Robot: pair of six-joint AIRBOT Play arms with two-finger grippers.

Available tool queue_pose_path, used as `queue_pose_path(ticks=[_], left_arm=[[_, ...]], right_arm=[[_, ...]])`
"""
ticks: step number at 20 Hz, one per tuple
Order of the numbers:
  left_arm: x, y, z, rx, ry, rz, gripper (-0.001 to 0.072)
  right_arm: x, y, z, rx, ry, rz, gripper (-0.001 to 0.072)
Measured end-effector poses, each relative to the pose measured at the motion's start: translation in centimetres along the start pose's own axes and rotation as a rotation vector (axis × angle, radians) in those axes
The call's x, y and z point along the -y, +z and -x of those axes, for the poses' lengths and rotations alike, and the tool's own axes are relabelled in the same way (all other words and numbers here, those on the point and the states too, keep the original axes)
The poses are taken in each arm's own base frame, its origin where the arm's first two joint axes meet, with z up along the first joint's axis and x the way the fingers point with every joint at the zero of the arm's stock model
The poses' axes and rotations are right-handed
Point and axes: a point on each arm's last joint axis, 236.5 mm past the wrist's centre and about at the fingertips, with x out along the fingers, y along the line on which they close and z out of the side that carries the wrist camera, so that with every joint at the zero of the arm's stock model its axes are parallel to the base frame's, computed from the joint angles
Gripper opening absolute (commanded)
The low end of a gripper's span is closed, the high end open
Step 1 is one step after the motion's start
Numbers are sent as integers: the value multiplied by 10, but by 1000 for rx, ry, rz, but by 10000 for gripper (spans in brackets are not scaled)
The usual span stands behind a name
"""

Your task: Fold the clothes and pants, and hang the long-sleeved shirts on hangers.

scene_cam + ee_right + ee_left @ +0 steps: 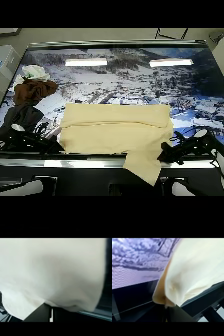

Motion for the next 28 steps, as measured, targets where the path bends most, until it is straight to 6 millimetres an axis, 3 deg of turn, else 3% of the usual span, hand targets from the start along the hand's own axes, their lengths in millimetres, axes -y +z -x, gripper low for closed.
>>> queue_pose_path(ticks=[3, 7, 10, 15, 18, 22, 24, 25, 26, 27, 28], left_arm=[[3, 7, 11, 18, -2, -13, 23], [24, 26, 39, 54, -16, -60, 23], [46, 61, 63, 121, 11, -112, 24], [79, 134, 98, 212, 31, -151, 24], [92, 169, 102, 214, 10, -143, 24], [98, 201, 86, 183, -11, -133, 26], [96, 207, 76, 160, -17, -121, 108], [96, 209, 73, 153, -22, -118, 319], [96, 211, 73, 150, -26, -116, 559], [96, 210, 76, 141, -32, -114, 601], [96, 209, 81, 136, -38, -116, 601]], right_arm=[[-9, 11, 15, 33, 7, 48, 33], [-41, 35, 65, 113, 3, 145, 33], [-76, 67, 101, 197, -30, 246, 34], [-128, 146, 142, 291, -61, 325, 35], [-147, 188, 148, 319, -36, 326, 36], [-163, 222, 134, 321, 49, 300, 36], [-170, 229, 127, 306, 96, 286, 37], [-173, 230, 125, 299, 115, 278, 104], [-175, 230, 125, 295, 129, 275, 320], [-176, 228, 128, 284, 142, 275, 553], [-175, 225, 136, 274, 152, 277, 666]])
